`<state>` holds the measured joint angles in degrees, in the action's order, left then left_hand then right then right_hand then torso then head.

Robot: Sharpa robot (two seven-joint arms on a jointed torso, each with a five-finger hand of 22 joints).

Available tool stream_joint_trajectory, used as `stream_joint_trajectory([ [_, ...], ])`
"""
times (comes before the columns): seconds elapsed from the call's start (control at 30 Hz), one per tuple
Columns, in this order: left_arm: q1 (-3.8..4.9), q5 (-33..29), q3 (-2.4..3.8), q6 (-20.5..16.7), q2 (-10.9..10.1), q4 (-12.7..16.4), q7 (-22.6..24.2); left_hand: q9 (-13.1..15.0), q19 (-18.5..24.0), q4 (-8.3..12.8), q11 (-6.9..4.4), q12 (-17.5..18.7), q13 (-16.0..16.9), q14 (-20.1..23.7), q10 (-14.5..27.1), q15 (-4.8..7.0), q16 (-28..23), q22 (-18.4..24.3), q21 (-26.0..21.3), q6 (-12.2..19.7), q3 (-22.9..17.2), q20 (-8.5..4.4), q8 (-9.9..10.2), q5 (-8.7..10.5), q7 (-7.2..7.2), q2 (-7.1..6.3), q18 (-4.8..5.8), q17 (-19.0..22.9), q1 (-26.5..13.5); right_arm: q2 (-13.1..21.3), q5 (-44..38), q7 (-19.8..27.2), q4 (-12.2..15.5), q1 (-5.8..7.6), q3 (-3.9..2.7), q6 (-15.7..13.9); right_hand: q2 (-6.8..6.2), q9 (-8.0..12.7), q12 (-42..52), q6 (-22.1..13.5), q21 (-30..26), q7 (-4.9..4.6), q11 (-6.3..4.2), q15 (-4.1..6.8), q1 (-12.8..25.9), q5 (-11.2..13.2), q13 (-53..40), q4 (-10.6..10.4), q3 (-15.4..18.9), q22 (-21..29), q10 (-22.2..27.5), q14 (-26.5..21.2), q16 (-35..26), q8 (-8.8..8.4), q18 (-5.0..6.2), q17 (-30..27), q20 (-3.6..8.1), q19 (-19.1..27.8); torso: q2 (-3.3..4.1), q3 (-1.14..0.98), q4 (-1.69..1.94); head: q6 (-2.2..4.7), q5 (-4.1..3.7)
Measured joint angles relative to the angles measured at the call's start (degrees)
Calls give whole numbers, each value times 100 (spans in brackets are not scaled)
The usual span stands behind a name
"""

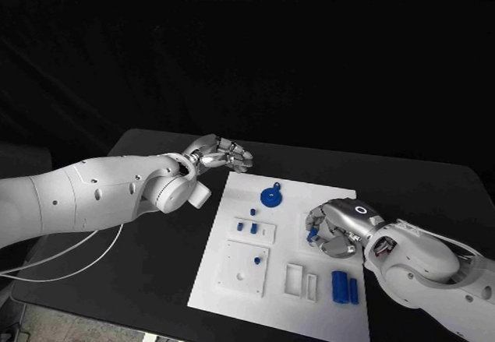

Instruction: Assemble the parts on the task board

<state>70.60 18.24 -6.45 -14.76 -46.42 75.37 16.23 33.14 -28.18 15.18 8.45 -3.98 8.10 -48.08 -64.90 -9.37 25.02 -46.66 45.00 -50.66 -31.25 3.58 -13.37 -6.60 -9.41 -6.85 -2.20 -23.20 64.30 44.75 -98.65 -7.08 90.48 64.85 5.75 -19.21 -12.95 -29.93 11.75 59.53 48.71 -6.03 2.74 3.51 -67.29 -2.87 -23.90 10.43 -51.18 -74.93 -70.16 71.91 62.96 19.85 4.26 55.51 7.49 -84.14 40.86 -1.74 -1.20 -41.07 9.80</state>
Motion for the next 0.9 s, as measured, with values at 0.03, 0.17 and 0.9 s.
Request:
stream_joint_trajectory([
  [0.03, 0, 0, 0, 0, 0, -3, 0, 0, 0, 0, 0, 0, 0, 0, 0, 0, 0, 0, 0, 0, 0, 0, 0, 0, 0, 0, 0, 0, 0, 5, 28, 10, 30, 1, -32, -26, 0, 0, 0, 7, 0, 7, 0, 0, 0, 0, -8, -4, -4, 0, 0, 0, 0, 0, -1, 0, 0, 0, -1, 0, 0, 0, 1],
  [0.17, 0, -1, 0, 0, 2, -13, 1, 0, 0, 0, 0, 0, -5, 0, 0, 0, 0, 0, 1, 0, 0, 0, 0, 0, 0, 0, 1, -5, 0, -19, 191, 77, 161, 9, -76, -154, 0, -2, 0, 20, 2, 20, -21, 2, 0, 1, -25, -15, -15, 0, -21, -2, 0, 0, -1, 0, 1, 0, -1, 0, 0, 1, 14],
  [0.9, 0, -3, 0, 0, 91, -52, 7, -4, -21, 0, 1, 0, -6, -8, 1, 8, 0, 10, -20, 0, 0, -21, -22, 0, 0, 0, 9, -10, 0, -1100, 454, 349, 294, -385, 38, -202, 61, -35, -4, 20, 25, 23, -52, 56, 64, 16, -77, 57, -5, 1, -53, -62, 4, -12, -9, -1, 37, 44, 0, 7, 7, -29, 96],
])
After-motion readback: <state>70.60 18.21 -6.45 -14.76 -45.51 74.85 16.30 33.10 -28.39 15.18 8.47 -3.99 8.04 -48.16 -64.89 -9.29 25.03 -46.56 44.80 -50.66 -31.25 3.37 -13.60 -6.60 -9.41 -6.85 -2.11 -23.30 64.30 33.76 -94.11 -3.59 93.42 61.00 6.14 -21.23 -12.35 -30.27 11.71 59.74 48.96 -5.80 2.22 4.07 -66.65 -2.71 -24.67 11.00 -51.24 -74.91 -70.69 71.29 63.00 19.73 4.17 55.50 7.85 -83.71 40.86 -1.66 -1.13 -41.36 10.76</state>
